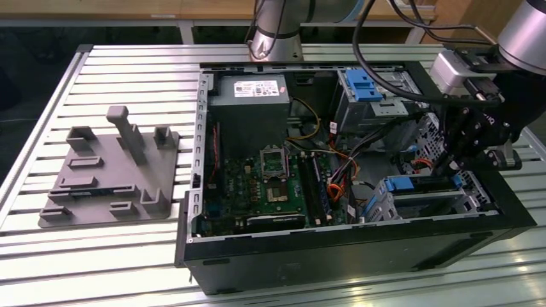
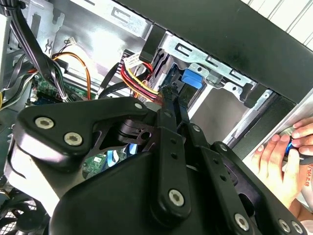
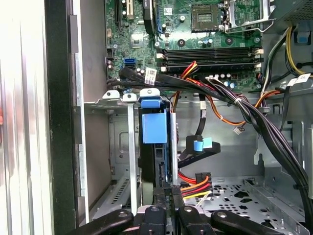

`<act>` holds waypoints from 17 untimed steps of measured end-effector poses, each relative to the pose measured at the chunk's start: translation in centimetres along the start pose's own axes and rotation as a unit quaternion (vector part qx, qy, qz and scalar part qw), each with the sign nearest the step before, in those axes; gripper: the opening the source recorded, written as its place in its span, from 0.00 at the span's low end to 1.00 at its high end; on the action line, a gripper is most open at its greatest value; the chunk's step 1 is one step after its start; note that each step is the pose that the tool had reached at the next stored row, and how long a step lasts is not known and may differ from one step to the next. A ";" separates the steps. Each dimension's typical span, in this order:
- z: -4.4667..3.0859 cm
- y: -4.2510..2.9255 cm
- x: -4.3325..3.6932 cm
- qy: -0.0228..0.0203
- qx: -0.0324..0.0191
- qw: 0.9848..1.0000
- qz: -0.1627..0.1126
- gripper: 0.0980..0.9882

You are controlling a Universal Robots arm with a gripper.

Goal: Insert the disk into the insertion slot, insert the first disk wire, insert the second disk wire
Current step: 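Insert the first disk wire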

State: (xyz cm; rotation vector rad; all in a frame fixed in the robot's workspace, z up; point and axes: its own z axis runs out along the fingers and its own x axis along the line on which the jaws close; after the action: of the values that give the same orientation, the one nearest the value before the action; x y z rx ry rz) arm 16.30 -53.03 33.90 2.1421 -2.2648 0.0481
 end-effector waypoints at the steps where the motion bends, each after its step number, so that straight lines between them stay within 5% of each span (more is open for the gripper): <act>1: 0.11 0.00 0.00 0.000 0.000 1.000 0.000 0.07; 17: 0.50 -0.01 0.15 0.000 0.000 1.000 0.000 0.07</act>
State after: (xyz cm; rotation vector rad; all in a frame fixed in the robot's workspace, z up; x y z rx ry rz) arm 16.30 -53.20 33.41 2.1421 -2.2648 0.0480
